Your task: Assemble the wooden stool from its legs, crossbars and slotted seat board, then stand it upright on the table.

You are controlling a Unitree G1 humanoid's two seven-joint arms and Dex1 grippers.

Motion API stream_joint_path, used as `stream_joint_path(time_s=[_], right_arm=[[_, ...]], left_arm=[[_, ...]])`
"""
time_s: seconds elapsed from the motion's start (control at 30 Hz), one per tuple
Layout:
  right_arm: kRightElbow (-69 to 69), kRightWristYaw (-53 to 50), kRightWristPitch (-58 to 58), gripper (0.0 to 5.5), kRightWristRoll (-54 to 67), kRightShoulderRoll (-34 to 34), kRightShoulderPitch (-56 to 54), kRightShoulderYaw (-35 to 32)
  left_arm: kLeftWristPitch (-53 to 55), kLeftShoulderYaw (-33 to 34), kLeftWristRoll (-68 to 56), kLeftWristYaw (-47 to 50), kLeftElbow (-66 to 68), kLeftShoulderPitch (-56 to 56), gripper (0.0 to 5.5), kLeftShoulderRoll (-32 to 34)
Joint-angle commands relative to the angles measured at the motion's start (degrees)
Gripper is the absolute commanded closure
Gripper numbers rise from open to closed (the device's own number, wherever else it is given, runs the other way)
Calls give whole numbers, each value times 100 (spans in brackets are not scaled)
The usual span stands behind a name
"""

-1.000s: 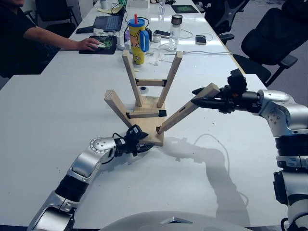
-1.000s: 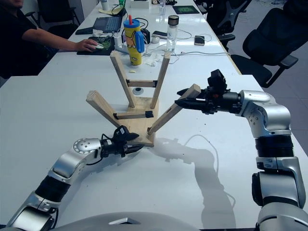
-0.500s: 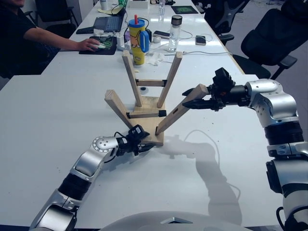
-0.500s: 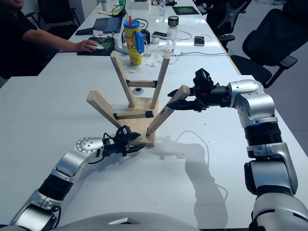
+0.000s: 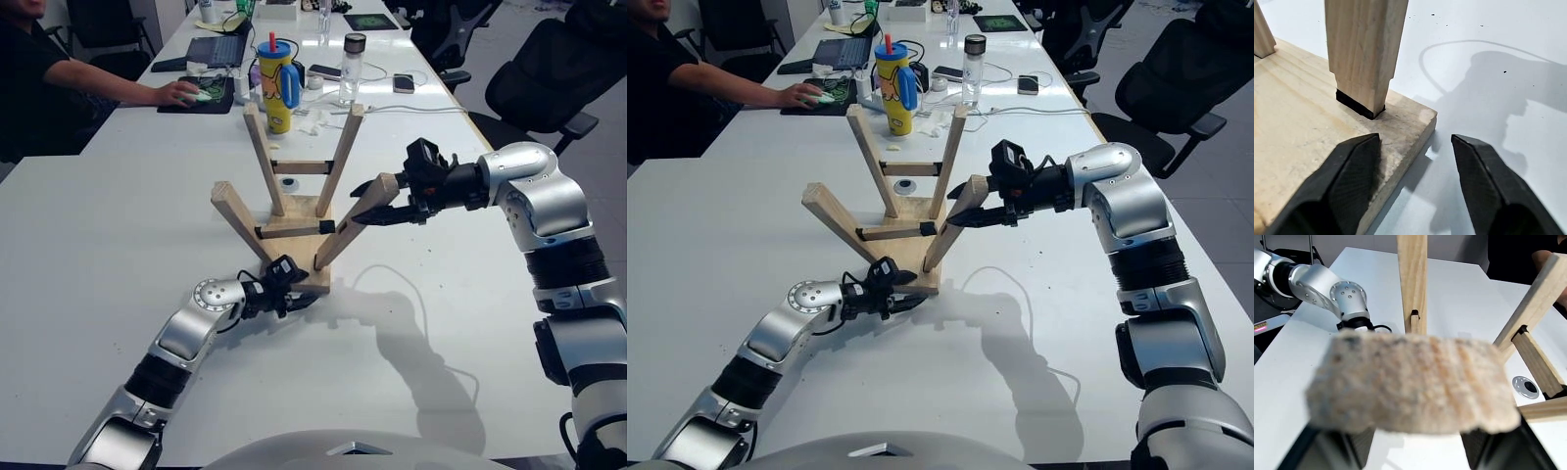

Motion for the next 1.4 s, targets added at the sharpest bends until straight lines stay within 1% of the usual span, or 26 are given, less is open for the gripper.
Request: stream_joint_path(time_s=[0.03, 0.13, 0.37, 0.5, 0.6, 0.67, 0.83, 0.93, 1.0, 1.1, 1.23, 1.4], right_arm=[[382, -42, 5, 345, -608, 138, 125, 491], [592, 134, -111, 345, -667, 145, -32, 620], [573, 439, -51, 345, -790, 140, -221, 940], [676, 448, -72, 345, -896, 127, -345, 1015], [675, 512, -84, 345, -934, 57, -383, 996], [667, 533, -82, 345, -945, 17, -358, 974], [690, 530, -70, 345, -914, 39, -352, 949], [682, 527, 16, 345, -723, 145, -363, 822], [667, 504, 219, 345, -346, 331, -336, 557], [534, 304, 442, 345, 53, 591, -168, 149], [314, -114, 596, 345, 323, 1017, 97, -234], [115, -336, 443, 345, 259, 1308, 484, -294]], left_arm=[[270, -221, 178, -18, 309, 265, 278, -27], [268, -221, 194, 28, 310, 303, 278, -81], [243, -131, 249, 238, 170, 365, 278, -186], [238, 319, 350, 775, -521, 600, 278, -70], [644, 404, 529, 1019, -1363, 867, 278, 140], [938, 507, 438, 1133, -1729, 892, 278, 67], [1416, 262, 644, 1238, -1577, 887, 278, 152], [1652, 63, 697, 1201, -1310, 893, 278, 134], [1779, 49, 659, 1210, -1186, 937, 278, 111], [1828, -57, 770, 1136, -945, 891, 278, 286], [1870, -67, 716, 964, -724, 819, 278, 410], [1798, -111, 655, 778, -510, 711, 278, 429]])
